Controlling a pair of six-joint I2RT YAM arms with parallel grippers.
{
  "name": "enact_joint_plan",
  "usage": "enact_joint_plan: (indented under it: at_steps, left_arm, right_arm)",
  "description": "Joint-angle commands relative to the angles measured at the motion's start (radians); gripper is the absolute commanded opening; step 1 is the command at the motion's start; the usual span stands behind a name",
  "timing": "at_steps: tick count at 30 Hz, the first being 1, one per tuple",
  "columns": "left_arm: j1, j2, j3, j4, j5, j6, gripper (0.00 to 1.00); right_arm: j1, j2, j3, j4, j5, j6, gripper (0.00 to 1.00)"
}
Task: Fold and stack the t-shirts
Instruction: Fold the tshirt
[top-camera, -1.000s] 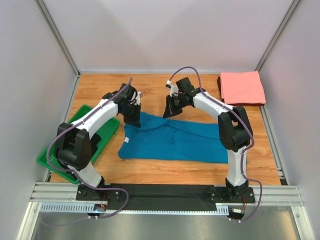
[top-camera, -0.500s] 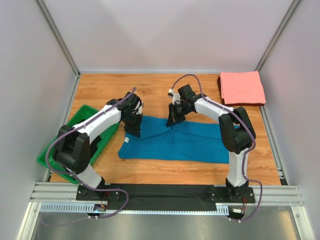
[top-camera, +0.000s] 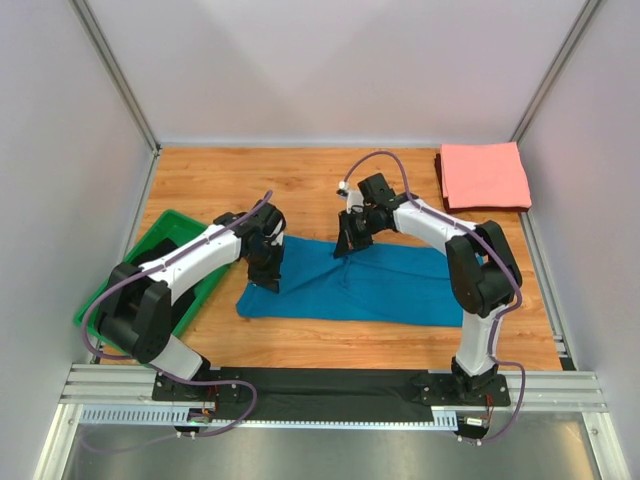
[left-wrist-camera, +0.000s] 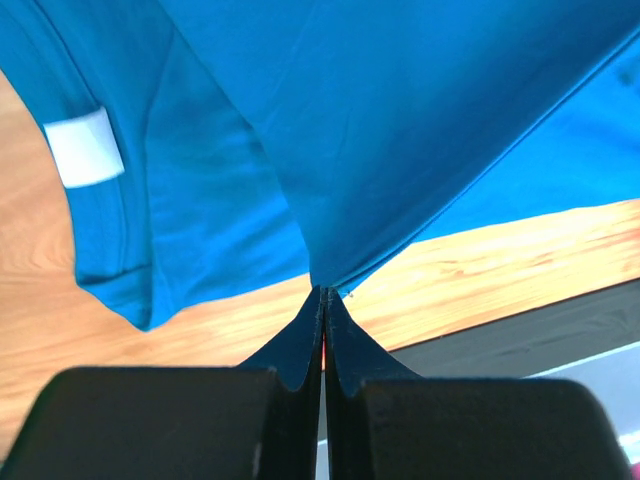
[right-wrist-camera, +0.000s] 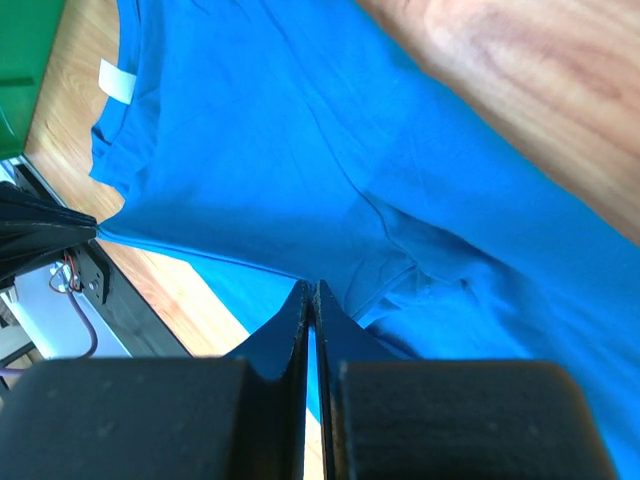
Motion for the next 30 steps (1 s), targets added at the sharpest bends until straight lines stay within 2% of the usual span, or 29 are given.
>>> enact_joint_plan:
  at_steps: [1, 11, 12, 13, 14, 17, 20, 21, 23, 27, 30]
  left_arm:
    - [-0.013, -0.035, -0.025, -0.038, -0.02, -0.038, 0.0]
    - [-0.027, -0.003, -0.048, -0.099, -0.075, -0.05, 0.0]
    - [-0.027, 0.0, -0.045, -0.106, -0.099, -0.053, 0.0]
    - [-0.027, 0.0, -0.041, -0.115, -0.116, -0.056, 0.11]
    - [-0.027, -0.003, -0.021, -0.125, -0.125, -0.056, 0.14]
    - [-0.027, -0.006, 0.05, -0.133, -0.138, -0.05, 0.22]
    - [-0.027, 0.025, 0.142, -0.115, -0.11, -0.043, 0.27]
    - [-0.027, 0.041, 0.166, -0.109, -0.084, -0.041, 0.27]
    - [-0.028, 0.1, 0.229, -0.072, -0.006, -0.032, 0.27]
    - [-0.056, 0.173, 0.262, 0.046, 0.089, 0.031, 0.29]
    - [-0.077, 0.201, 0.246, 0.126, 0.112, 0.112, 0.31]
  right_arm:
    - [0.008, -0.056, -0.027, 0.042, -0.002, -0.014, 0.0]
    - [0.035, -0.085, -0.079, 0.025, 0.029, -0.018, 0.01]
    - [0.037, -0.091, -0.083, 0.01, 0.038, -0.02, 0.03]
    - [0.037, -0.103, -0.085, 0.003, 0.054, -0.007, 0.08]
    - [0.037, -0.117, -0.087, -0.006, 0.073, 0.0, 0.18]
    - [0.034, -0.18, -0.077, -0.049, 0.162, 0.058, 0.28]
    - [0.032, -0.228, -0.07, -0.101, 0.264, 0.123, 0.32]
    - [0.031, -0.234, -0.067, -0.149, 0.376, 0.141, 0.33]
    - [0.032, -0.231, -0.062, -0.205, 0.487, 0.174, 0.33]
    - [0.031, -0.179, -0.034, -0.234, 0.497, 0.139, 0.33]
    - [0.028, -0.145, -0.018, -0.195, 0.449, 0.001, 0.33]
